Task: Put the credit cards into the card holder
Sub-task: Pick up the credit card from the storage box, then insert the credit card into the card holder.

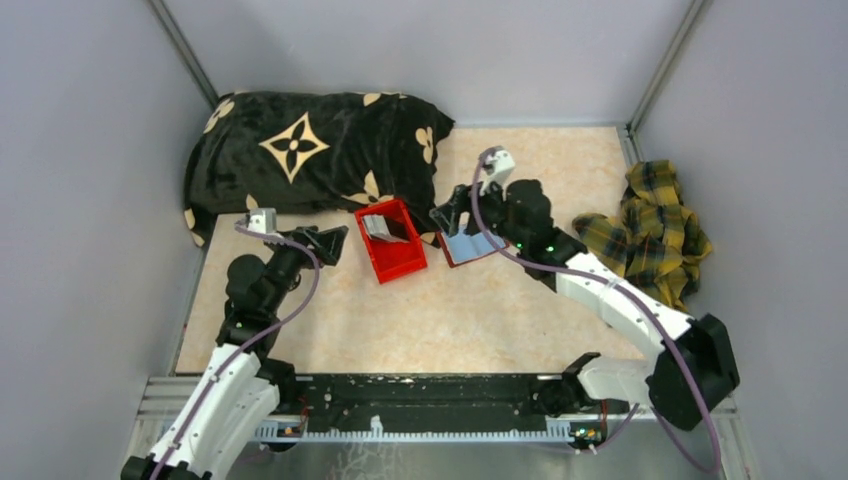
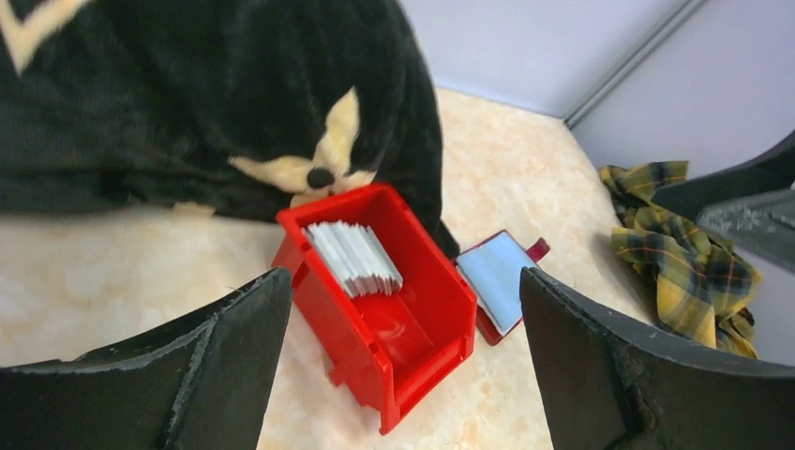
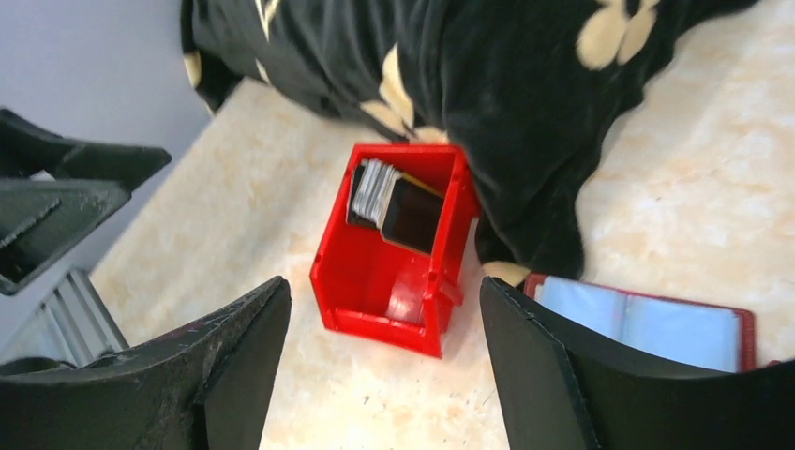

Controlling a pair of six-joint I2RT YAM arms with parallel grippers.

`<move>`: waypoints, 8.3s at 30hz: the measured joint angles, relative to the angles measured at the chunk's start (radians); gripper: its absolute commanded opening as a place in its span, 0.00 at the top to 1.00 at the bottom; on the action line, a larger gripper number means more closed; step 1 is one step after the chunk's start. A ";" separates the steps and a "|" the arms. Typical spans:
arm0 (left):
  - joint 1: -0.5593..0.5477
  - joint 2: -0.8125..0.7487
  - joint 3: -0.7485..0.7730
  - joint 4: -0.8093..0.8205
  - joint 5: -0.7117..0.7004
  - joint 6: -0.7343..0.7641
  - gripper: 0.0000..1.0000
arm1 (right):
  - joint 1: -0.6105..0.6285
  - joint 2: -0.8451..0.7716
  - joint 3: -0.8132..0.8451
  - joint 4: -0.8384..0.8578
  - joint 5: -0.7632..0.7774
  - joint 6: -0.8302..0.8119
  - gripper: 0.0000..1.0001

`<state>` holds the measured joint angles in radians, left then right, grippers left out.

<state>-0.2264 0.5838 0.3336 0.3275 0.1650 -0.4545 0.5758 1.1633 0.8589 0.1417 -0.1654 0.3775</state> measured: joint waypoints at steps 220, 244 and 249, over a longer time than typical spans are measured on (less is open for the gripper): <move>-0.430 1.085 0.372 0.398 0.018 -0.935 1.00 | 0.374 -0.221 -0.217 -0.037 0.952 -0.254 0.45; -0.524 1.345 0.517 0.390 -0.119 -0.770 1.00 | -0.134 0.227 -0.092 -0.055 0.426 0.055 0.55; -0.533 1.378 0.538 0.391 -0.143 -0.768 1.00 | -0.159 0.279 -0.091 -0.035 0.392 0.054 0.57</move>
<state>-0.7593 1.9621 0.8719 0.7189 0.0223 -1.2224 0.4168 1.4425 0.7677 0.1070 0.2268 0.4316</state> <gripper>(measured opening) 0.008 0.446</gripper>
